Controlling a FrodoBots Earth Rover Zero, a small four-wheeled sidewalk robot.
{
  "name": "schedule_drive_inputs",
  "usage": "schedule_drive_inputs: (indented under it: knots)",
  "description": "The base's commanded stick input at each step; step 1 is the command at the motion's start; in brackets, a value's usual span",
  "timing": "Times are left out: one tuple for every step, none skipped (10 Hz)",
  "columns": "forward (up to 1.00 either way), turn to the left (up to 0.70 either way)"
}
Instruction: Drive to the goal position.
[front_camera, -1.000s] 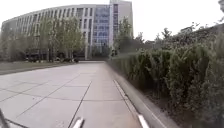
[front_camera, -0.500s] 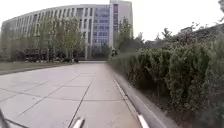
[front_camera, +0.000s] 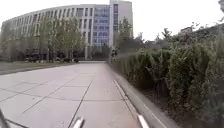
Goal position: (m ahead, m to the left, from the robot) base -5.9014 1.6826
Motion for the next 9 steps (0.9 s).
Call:
schedule_drive_inputs:
  knots:
    - [0.0, 0.0]
    - [0.01, 0.0]
    - [0.03, 0.0]
    - [0.04, 0.0]
    - [0.01, 0.0]
    - [0.04, 0.0]
    - [0.0, 0.0]
    - [0.0, 0.0]
    - [0.0, 0.0]
